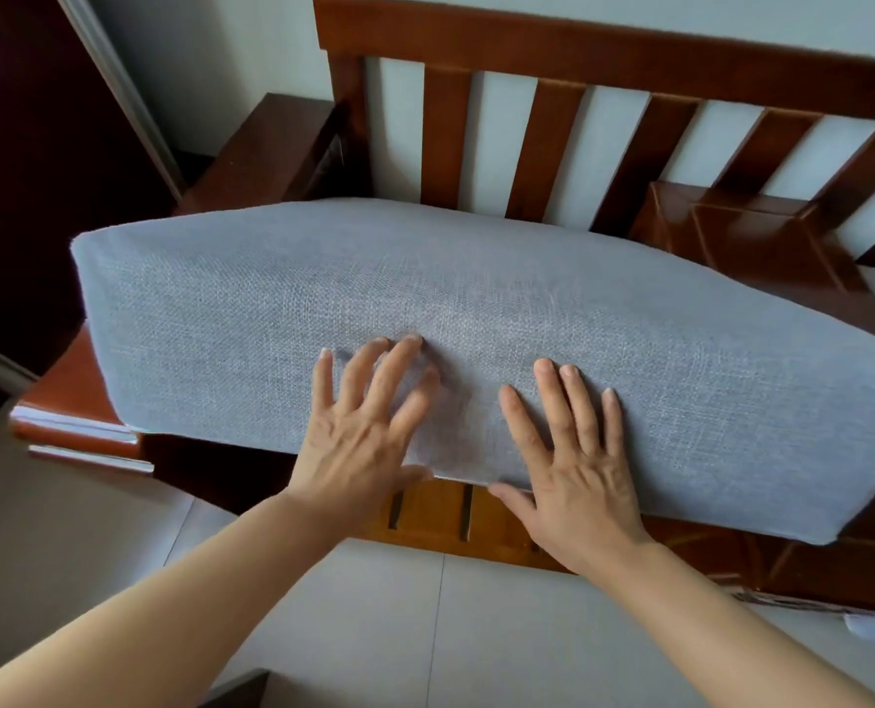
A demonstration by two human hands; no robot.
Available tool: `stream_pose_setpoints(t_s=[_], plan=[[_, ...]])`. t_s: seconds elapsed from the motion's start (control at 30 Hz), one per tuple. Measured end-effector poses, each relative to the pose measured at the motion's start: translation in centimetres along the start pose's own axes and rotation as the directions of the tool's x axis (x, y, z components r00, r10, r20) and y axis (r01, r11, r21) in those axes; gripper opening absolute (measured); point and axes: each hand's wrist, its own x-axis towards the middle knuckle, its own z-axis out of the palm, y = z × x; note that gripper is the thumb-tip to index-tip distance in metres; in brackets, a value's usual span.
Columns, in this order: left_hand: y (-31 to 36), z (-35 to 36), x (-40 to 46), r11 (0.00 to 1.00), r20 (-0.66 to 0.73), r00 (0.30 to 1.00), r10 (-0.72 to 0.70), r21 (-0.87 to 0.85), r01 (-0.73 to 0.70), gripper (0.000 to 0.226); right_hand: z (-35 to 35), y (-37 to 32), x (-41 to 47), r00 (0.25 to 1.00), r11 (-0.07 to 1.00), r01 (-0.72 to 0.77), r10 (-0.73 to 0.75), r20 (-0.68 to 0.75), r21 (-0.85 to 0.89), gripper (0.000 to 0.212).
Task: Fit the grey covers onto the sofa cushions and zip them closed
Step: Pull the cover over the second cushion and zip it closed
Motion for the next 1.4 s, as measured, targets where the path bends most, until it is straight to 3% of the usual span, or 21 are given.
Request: stream_pose_setpoints(t_s=[0.07,0.1,0.2,0.3,0.4,0.5,0.57,0.77,0.93,1.2,1.3,1.4], plan=[[-0.5,-1.0,1.0,0.999,-0.091,0.996,-0.020,-0.028,0.018,0.067,-0.6,0.0,0.0,0.997,1.000,0.018,-0.017,-0.071,0.006,0.086],[-0.8,-1.3,1.6,0.999,-0.110,0.994,-0.029,-0.031,0.026,0.066,-0.9,0.1,0.4,0.995,1.000,0.018,-0.017,-0.097,0.009,0.084],[-1.1,-0.8,2.6,0.992,-0.014,0.995,-0.102,-0.080,0.100,0.094,-1.4,0.9,1.8,0.995,0.995,-0.076,0.080,-0.059,0.065,0.103],[-1.1,0.1,2.4,0.972,0.179,0.965,-0.193,-0.102,0.214,0.120,-1.4,1.5,2.7,0.974,0.976,-0.211,0.206,0.098,0.046,0.126],[-0.4,1.9,2.1,0.987,0.354,0.925,-0.137,-0.034,0.160,0.128,0.6,0.7,2.6,0.942,0.976,-0.213,0.196,0.274,0.035,0.129],[0.6,4.5,0.1,0.990,0.444,0.893,-0.077,-0.073,0.122,0.135,3.1,-0.8,1.1,0.911,0.980,-0.182,0.136,0.389,0.083,0.136],[0.8,6.3,-1.3,0.987,0.427,0.903,-0.044,-0.120,0.105,0.129,4.6,-1.2,0.2,0.912,0.979,-0.166,0.105,0.398,0.121,0.138],[2.6,11.6,-4.8,0.998,0.437,0.900,0.008,-0.056,0.018,0.107,10.2,-3.0,-3.1,0.894,0.980,-0.141,0.064,0.444,0.142,0.131],[4.2,17.5,-8.7,0.999,0.438,0.899,0.006,-0.046,0.016,0.102,15.8,-4.1,-6.5,0.900,0.984,-0.127,0.060,0.432,0.128,0.118],[5.6,22.5,-11.2,0.994,0.515,0.857,-0.023,-0.080,0.074,0.094,21.3,-5.7,-9.3,0.871,0.971,-0.190,0.099,0.481,0.145,0.126],[4.5,21.9,-9.8,0.968,0.508,0.860,0.048,-0.237,0.086,0.083,20.5,-4.7,-9.3,0.855,0.951,-0.192,0.040,0.517,0.244,0.112],[4.5,20.7,-5.5,0.922,0.450,0.891,-0.057,-0.319,0.221,0.060,19.7,-2.5,-6.0,0.884,0.886,-0.328,0.164,0.439,0.329,0.075]])
